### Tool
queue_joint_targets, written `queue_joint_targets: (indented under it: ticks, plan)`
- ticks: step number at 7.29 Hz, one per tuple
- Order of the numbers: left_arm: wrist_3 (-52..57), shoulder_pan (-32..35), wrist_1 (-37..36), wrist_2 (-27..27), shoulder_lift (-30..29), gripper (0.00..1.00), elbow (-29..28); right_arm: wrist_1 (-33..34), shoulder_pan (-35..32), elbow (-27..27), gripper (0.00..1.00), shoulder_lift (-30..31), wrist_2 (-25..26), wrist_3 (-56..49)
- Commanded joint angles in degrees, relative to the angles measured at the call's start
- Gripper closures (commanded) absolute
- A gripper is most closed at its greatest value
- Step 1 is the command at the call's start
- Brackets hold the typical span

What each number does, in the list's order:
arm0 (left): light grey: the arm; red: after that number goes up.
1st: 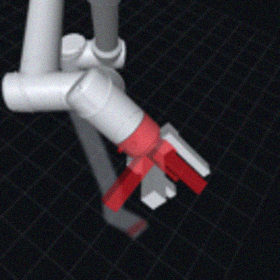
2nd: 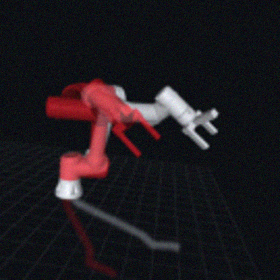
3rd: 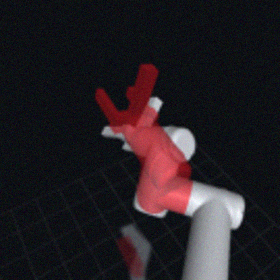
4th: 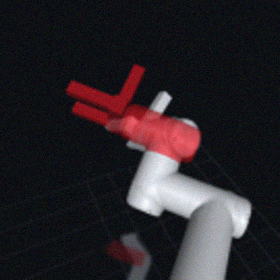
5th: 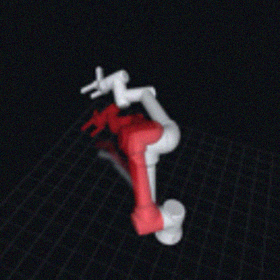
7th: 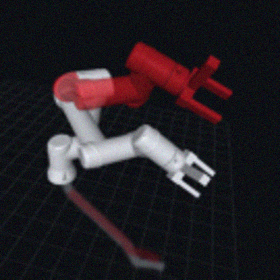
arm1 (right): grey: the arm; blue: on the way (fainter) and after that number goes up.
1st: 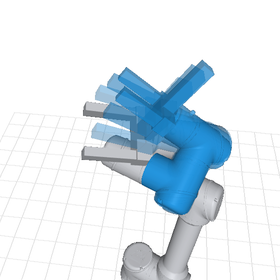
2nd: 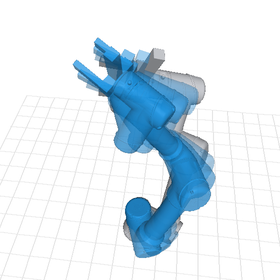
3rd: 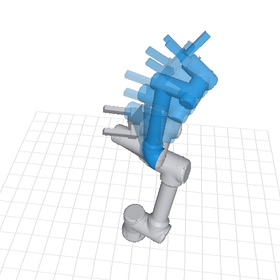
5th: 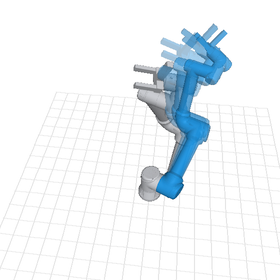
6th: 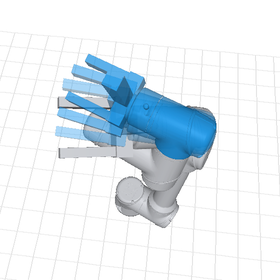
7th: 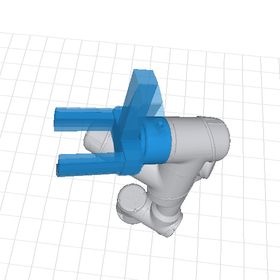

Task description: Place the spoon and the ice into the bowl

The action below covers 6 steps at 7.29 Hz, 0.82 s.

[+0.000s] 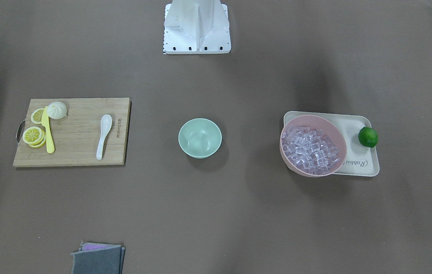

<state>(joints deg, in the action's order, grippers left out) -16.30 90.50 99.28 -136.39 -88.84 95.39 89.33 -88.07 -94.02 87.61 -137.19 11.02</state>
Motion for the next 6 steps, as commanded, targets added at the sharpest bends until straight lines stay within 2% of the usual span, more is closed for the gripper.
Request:
queue_joint_targets:
  ticks: [1,6]
  plan:
    - [0.1,-0.1,0.1,0.1,0.1,0.02,0.1,0.0,0.0,0.0,0.0,0.0,0.1,0.1]
    - [0.0,-0.1,0.1,0.1,0.0,0.02,0.1,0.0,0.0,-0.7,0.0,-0.1,0.1,0.1]
